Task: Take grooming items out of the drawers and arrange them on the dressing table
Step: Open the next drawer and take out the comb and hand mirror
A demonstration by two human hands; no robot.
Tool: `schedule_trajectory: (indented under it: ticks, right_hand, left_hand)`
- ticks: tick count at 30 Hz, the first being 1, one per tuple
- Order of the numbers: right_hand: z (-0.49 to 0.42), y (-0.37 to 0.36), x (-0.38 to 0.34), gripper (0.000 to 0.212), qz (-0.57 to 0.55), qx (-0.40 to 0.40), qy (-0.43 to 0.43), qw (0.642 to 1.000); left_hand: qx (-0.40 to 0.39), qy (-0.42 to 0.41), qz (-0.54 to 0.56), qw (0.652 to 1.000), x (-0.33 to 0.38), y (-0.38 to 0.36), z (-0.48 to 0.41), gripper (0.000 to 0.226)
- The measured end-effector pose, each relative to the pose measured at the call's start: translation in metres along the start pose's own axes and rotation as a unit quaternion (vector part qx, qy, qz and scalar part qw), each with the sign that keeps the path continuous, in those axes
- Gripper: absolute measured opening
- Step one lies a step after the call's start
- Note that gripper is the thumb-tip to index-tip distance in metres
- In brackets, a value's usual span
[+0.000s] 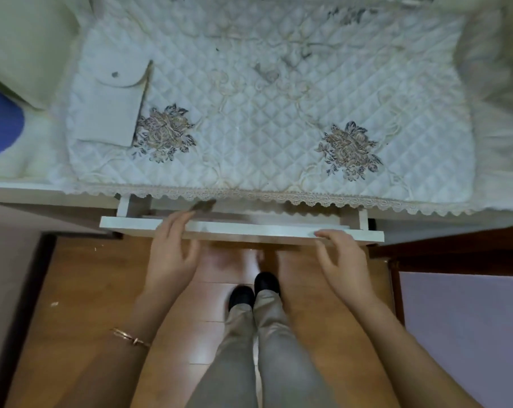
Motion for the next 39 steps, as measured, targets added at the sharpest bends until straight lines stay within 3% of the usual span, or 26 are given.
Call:
schedule_trajectory:
  ticks: [2,4,14,20,25,32,36,38,39]
  right_hand:
    - [-0.024,-0.002,-0.005,0.028,0.075,-0.016,0.024,0.997]
    - [-0.038,-0.011,0.001,0.032,0.123,-0.064,-0.008,0.990]
    - [0.019,-0.018,0.013,0.031,0.108,-0.091,-0.074,0.987]
    - [0.055,-0.031,0.019,0.049,0.137,-0.135,-0.083,0.978]
    - [0.073,-0.036,0.026,0.055,0.208,-0.199,-0.128,0.949]
    - [0.088,-0.057,0.033,0.048,0.267,-0.343,-0.171,0.884]
    - [0.073,-0.085,0.021,0.034,0.155,-0.298,-0.197,0.921]
    - [0.062,-0.104,0.015,0.012,0.045,-0.239,-0.229,0.943]
    - [0.057,-0.113,0.014,0.012,0.015,-0.210,-0.243,0.947]
  left_hand:
    - [-0.052,-0.022,-0.096,0.994,-0.006,-0.004,-0.021,0.037]
    - [-0.089,-0.025,-0.142,0.986,-0.010,-0.007,-0.029,0.038]
    - [-0.095,-0.016,-0.091,0.991,-0.028,-0.007,0.019,0.039]
    - [-0.132,0.046,-0.073,0.987,-0.048,-0.018,0.051,0.047]
    - [-0.151,0.061,-0.081,0.983,-0.054,-0.024,0.075,0.043]
    - [-0.262,0.074,-0.159,0.949,-0.064,-0.048,0.101,0.035]
    - [-0.228,0.112,-0.104,0.962,-0.063,-0.057,0.078,0.022]
    - [-0.202,0.118,-0.083,0.969,-0.061,-0.065,0.062,0.029]
    - [-0.201,0.121,-0.090,0.968,-0.061,-0.070,0.056,0.036]
Point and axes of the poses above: each hand's wrist, its own z-axis away from the middle knuckle, its own y-axis out of the back of the hand, x = y × z, the point moved 5 cm from there along -z, towards the middle knuckle, and after that the axes turned 8 degrees about -z, right-handed, at the moved point
